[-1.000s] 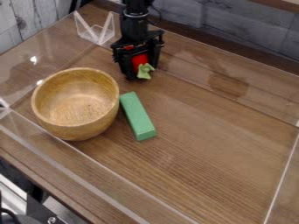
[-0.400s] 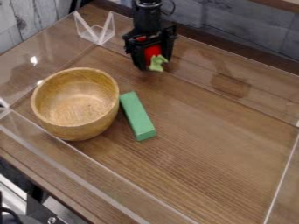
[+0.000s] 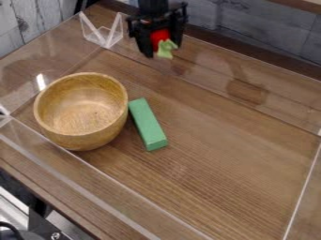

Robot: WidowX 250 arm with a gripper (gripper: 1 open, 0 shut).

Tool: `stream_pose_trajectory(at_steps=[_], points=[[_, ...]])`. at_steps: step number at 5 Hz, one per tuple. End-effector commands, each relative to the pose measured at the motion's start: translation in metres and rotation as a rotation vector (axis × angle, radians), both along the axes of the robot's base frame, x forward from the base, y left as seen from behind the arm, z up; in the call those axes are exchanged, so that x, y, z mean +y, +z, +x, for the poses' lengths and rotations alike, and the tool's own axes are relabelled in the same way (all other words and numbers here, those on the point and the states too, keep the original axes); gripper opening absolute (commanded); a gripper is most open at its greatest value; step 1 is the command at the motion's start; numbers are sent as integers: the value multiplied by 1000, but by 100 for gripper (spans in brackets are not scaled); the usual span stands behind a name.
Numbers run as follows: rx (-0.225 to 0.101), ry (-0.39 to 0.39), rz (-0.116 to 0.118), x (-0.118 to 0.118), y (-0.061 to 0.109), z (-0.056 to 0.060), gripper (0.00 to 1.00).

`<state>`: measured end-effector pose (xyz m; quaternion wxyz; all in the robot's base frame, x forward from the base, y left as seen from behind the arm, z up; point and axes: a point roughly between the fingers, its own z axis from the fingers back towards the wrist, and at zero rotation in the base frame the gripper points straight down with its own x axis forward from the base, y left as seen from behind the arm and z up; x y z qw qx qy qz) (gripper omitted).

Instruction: Move the red fruit to the right

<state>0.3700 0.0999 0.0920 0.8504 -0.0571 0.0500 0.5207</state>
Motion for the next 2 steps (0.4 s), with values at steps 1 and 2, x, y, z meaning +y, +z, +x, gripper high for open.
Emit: stream_pose_trajectory(at_steps=[1,2], points=[[-115,-68,14,5,60,-1,0],[-114,-227,3,-19,70,-20,0]])
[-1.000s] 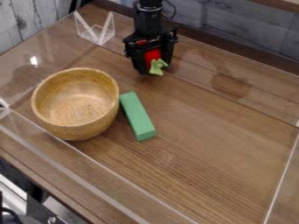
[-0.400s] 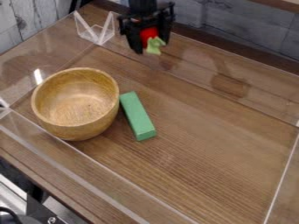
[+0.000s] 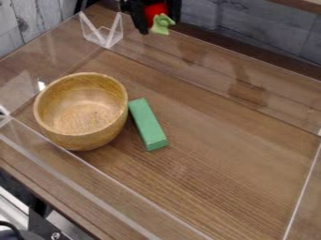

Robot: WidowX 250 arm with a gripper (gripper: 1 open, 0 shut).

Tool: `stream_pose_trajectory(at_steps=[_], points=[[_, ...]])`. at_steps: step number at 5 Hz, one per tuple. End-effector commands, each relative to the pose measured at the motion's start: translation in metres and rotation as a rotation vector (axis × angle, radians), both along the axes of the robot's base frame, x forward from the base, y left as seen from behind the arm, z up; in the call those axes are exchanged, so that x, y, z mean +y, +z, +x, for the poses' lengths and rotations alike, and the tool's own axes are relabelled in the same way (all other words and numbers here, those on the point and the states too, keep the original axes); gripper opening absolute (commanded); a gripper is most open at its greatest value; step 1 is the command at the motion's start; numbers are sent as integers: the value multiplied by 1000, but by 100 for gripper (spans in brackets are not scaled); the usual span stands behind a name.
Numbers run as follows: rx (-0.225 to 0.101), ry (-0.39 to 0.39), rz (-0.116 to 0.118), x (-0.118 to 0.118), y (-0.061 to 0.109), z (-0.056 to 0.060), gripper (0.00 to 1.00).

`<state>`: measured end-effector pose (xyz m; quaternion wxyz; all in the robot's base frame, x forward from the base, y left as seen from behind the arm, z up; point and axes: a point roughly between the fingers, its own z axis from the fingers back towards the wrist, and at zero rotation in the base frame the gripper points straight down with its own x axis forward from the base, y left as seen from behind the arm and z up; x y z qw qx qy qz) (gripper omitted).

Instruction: Move the red fruit to the right

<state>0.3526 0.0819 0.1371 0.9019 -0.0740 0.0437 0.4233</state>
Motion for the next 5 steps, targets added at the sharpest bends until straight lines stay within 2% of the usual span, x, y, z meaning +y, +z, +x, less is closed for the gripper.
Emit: stream_pose_trajectory(at_steps=[1,2,3,4,5], points=[[-66,-147,27,-36,22,-23,0],[-57,-283,45,-75,12,-43,0],[-39,-306,60,-111,-4,-66,0],[-15,-316,74,-135,-21,-94,0],[-15,-408,78,-130,-31,-109,0]])
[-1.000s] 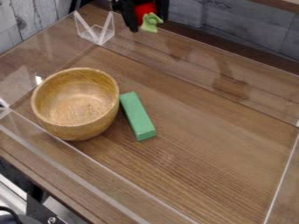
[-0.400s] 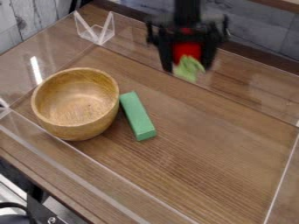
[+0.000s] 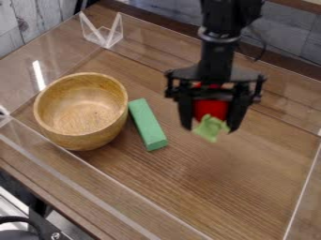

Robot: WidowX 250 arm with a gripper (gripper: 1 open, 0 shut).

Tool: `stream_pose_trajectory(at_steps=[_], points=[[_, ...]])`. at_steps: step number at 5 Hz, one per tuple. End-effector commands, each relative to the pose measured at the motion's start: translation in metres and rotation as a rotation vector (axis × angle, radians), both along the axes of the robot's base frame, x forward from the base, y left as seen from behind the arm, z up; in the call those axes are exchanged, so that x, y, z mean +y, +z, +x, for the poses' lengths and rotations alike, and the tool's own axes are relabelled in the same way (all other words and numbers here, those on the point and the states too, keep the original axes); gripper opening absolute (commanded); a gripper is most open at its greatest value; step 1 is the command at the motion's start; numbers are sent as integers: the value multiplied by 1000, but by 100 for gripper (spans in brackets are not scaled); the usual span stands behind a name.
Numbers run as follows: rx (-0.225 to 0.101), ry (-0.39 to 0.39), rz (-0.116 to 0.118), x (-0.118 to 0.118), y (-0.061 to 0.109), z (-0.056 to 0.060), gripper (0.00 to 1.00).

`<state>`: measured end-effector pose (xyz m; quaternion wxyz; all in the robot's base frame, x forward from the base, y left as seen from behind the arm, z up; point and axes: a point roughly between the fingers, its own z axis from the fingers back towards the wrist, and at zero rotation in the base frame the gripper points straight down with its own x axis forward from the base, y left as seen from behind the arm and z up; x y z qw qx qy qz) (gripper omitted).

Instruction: Move the red fruit to the right

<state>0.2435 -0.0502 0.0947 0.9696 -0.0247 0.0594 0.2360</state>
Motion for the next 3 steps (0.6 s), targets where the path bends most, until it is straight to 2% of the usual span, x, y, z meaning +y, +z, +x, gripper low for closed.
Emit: stream_pose_trajectory(at_steps=[1,3], points=[[-58,-42,-6,13,4,1,0],[-81,58,3,24,-7,6,0]])
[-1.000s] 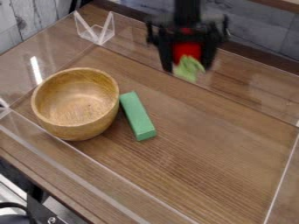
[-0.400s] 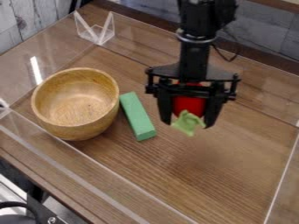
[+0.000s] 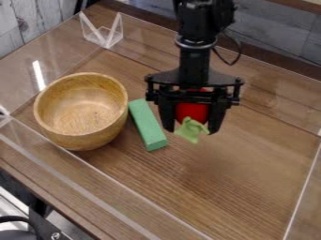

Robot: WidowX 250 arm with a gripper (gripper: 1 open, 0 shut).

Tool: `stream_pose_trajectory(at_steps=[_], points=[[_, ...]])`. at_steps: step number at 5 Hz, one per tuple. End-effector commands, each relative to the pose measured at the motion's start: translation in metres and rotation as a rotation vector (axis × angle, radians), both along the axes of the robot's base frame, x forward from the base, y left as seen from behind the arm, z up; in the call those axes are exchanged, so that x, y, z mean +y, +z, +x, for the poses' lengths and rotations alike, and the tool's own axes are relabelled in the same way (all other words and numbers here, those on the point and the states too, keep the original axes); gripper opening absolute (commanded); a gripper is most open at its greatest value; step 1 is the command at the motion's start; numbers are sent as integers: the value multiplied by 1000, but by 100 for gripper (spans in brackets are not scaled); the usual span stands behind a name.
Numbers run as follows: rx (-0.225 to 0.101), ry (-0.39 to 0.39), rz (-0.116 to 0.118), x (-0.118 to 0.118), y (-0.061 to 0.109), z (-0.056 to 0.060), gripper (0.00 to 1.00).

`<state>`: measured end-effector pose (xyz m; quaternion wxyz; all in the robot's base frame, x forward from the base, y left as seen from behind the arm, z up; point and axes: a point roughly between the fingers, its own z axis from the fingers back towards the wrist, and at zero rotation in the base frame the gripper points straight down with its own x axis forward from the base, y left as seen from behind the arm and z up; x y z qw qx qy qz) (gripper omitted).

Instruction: Move the red fruit to the right

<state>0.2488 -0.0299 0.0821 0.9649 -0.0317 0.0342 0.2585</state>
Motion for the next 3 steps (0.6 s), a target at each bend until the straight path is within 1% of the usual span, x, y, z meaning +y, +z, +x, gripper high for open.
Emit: stream_pose_trajectory(at_steps=[1,2,3], points=[[-38,-70,8,1,0,3,0],[-57,-92,-14,-14,0,11,0],[-69,-127,-34,-37,-6,18,0]])
